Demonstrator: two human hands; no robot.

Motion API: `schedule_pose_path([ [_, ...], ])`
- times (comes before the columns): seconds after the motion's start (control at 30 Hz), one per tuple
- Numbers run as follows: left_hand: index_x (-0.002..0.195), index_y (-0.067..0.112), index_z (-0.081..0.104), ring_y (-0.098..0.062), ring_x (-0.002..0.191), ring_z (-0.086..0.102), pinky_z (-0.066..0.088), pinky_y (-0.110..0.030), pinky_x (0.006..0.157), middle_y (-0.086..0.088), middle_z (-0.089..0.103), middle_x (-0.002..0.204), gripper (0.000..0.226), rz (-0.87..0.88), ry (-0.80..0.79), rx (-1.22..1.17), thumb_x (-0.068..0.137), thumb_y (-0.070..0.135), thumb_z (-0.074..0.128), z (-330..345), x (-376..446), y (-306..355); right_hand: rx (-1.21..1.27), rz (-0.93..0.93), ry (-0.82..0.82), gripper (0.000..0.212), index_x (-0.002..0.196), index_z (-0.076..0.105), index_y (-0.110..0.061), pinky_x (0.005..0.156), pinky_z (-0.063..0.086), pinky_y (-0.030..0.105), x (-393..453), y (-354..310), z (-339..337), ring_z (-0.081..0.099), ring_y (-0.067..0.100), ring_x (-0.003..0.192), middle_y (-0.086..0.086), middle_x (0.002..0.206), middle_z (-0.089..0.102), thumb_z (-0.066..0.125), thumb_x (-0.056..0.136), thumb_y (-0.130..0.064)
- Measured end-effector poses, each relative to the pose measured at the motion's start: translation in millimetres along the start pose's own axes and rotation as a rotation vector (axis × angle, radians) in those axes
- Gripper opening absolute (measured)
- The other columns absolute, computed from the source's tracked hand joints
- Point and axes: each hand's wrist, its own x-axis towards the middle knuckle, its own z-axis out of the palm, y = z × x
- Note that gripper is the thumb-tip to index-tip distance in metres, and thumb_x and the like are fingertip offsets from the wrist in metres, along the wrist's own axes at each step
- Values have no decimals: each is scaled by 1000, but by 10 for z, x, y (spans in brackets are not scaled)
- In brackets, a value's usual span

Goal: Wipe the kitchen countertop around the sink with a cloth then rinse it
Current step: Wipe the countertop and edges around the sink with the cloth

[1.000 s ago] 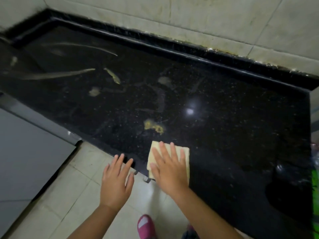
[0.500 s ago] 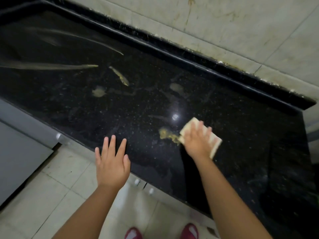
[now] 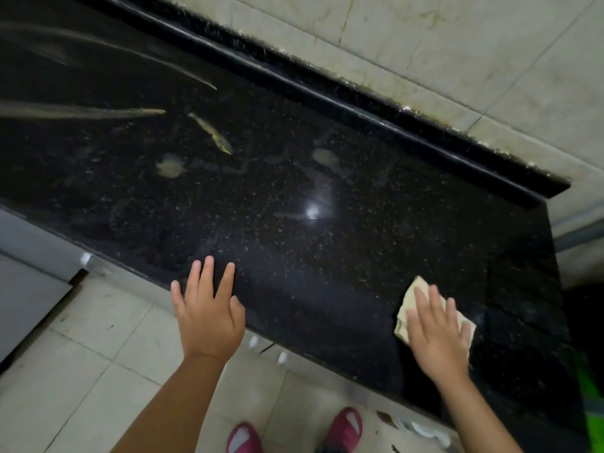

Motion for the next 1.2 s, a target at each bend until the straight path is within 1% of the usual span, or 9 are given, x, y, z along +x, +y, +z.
schedule_pose_path([
  [0.1, 112, 0, 62, -48, 112, 53, 33, -66, 90, -29, 58, 119, 52, 5, 6, 3, 80, 24, 30, 14, 11, -4, 148, 146, 53, 51, 148, 4, -27, 114, -1, 50, 347, -440, -62, -8, 28, 144, -2, 158, -5, 19, 100, -36],
  [0.3, 116, 0, 60, -48, 116, 49, 27, -66, 95, -29, 55, 123, 53, 18, 55, -6, 78, 21, 31, 63, -12, -26, 61, -396, -20, 51, 148, 5, -29, 114, -6, 49, 105, -1751, 232, -12, 27, 143, -6, 157, -7, 19, 99, -38],
  [0.47, 121, 0, 57, -47, 123, 43, 20, -65, 101, -30, 51, 128, 57, 0, 22, -13, 78, 24, 27, 34, -16, -4, -86, -560, 0, 64, 144, 21, -33, 114, -6, 41, -466, -1367, 399, 10, 23, 145, -6, 156, 15, -7, 89, -50],
  [0.53, 121, 0, 57, -47, 124, 42, 20, -64, 102, -29, 50, 129, 58, -8, 2, -12, 79, 26, 26, 13, -11, 7, -137, -433, 18, 56, 133, 39, -33, 107, 22, 42, -600, -858, 474, 45, 25, 130, -6, 140, 47, -1, 96, -46],
  [0.63, 121, 1, 57, -46, 124, 42, 20, -64, 102, -28, 50, 130, 59, -20, -24, -6, 80, 29, 27, -7, -9, 12, -110, -194, -38, 60, 133, 41, -25, 94, 42, 55, -580, -61, 352, 49, 34, 124, 4, 136, 53, 0, 95, -49],
  [0.77, 119, 1, 59, -47, 121, 46, 24, -63, 99, -28, 53, 127, 59, -21, -47, 11, 79, 31, 28, -35, -3, 8, 49, 86, 18, 53, 147, 10, -30, 115, 6, 48, -168, 402, 63, 0, 23, 145, -5, 158, 3, 11, 97, -47],
  [0.9, 115, 2, 62, -46, 117, 50, 31, -63, 95, -27, 57, 123, 56, -18, -73, 27, 79, 30, 30, -48, 5, 24, 152, 194, 27, 51, 148, 2, -28, 114, -2, 51, 295, -173, -80, -10, 28, 144, -4, 157, -7, 17, 99, -38],
  [1.13, 122, 3, 58, -43, 126, 41, 24, -61, 103, -27, 49, 132, 61, -43, -89, 19, 78, 32, 26, -47, -10, 37, 16, -478, -50, 57, 148, 7, -29, 114, -4, 52, -139, -1643, 276, -9, 29, 144, -4, 157, -4, 10, 94, -46],
  [1.2, 121, 2, 58, -43, 125, 42, 25, -62, 102, -27, 49, 132, 61, -45, -92, 23, 78, 32, 27, -64, -9, 45, -56, -586, -67, 61, 143, 27, -31, 114, 12, 51, -415, -1542, 352, 16, 27, 143, -5, 155, 21, 5, 88, -48],
])
